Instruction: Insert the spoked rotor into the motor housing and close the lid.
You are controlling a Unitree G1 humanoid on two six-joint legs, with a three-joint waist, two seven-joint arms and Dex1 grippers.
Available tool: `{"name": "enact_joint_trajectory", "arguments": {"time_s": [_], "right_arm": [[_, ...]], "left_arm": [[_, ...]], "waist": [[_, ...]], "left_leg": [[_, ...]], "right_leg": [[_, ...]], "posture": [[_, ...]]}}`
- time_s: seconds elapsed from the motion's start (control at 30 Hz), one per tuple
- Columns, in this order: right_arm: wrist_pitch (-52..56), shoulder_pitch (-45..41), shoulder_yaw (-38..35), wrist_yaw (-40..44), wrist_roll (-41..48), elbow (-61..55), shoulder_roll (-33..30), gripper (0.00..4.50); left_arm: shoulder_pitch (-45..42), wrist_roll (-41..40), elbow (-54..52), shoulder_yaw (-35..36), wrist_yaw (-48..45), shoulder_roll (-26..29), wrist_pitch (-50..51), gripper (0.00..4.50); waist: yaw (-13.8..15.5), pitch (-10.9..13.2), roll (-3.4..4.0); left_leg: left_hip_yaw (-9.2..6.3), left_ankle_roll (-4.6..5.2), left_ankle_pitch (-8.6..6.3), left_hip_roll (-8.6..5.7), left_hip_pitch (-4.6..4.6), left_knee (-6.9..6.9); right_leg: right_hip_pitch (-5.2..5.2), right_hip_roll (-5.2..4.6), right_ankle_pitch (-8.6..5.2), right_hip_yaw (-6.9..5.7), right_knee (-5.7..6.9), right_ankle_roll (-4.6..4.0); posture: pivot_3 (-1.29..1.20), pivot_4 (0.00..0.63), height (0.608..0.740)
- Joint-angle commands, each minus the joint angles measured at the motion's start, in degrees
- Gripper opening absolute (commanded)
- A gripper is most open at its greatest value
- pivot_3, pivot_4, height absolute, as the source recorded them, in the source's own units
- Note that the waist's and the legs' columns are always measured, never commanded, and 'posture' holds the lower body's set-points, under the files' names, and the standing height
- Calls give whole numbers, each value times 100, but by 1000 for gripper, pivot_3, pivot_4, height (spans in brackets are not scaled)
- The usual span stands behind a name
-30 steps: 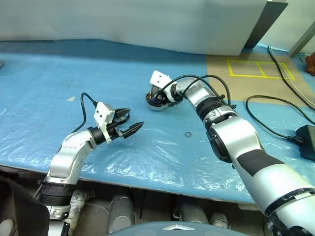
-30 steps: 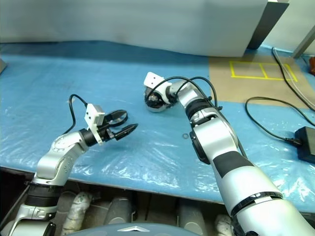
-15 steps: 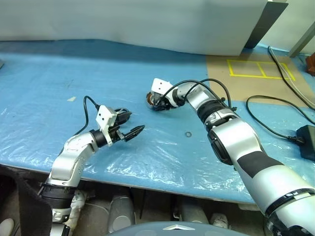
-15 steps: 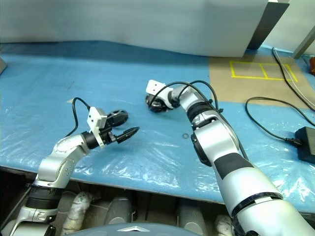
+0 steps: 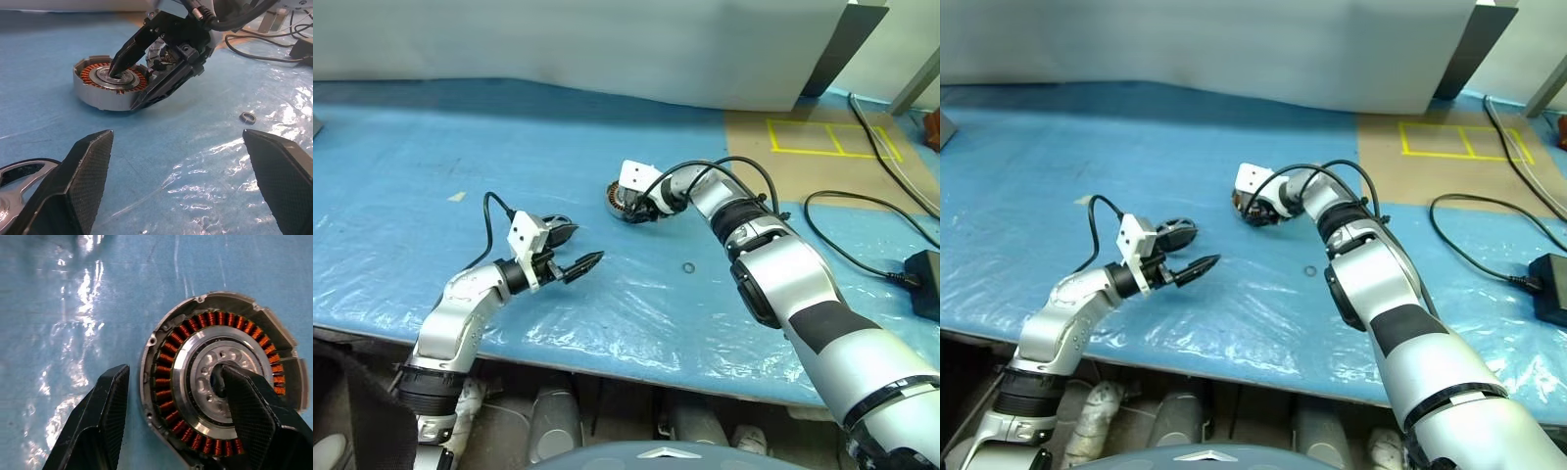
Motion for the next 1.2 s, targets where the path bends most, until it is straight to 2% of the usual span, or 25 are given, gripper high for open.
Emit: {"name": "enact_joint_trajectory", "arguments": {"time_s": [0.03,0.4,0.53,0.6,0.97,1.1,1.2], "right_arm": [[-25,-140,-125,-7,130,-142,-41,3130],[-236,254,520,-581,-531,-71,21,3130],[-367,386,721,-640,-666,-81,-6,2246],[-542,403,794,-506,-695,-116,-40,2158],[-3295,624,1498,512,-966,-972,-901,2115],[-5104,1119,2020,929,-918,-2475,-1690,2115],[-5471,1563,2187,1356,-437,-3448,-2039,2115]], "left_arm": [[-46,-8,-103,-1,-17,-25,-82,4456],[-66,79,-103,-16,-6,-72,-117,4456],[-36,73,-159,-15,13,-93,-87,4500],[-15,74,-176,-9,22,-95,-82,4500],[-12,10,-206,7,-2,-137,-36,4500],[-33,-34,-194,13,-49,-140,-3,4500],[-69,-53,-171,15,-55,-143,14,4500]], "waist": [[-7,0,0],[-9,0,0],[-14,-1,-1],[-14,0,0],[7,0,0],[33,2,-2],[8,2,-4]], "left_leg": [[0,0,0,0,0,0],[0,0,0,0,2,0],[0,-14,-10,0,20,1],[0,-10,-18,2,60,1],[8,2,-14,8,43,-4],[9,17,-10,4,36,-6],[10,18,-11,3,38,-4]], "right_leg": [[0,0,0,0,0,0],[2,-1,0,0,0,0],[20,-1,0,1,3,0],[61,-1,-1,2,0,-1],[59,-3,-2,-1,-16,0],[52,-2,-3,-3,-18,-1],[54,-2,-2,-1,-18,0]], "posture": [[0,150,740],[0,150,740],[0,150,740],[0,150,740],[0,150,740],[0,150,740],[0,150,740]]}}
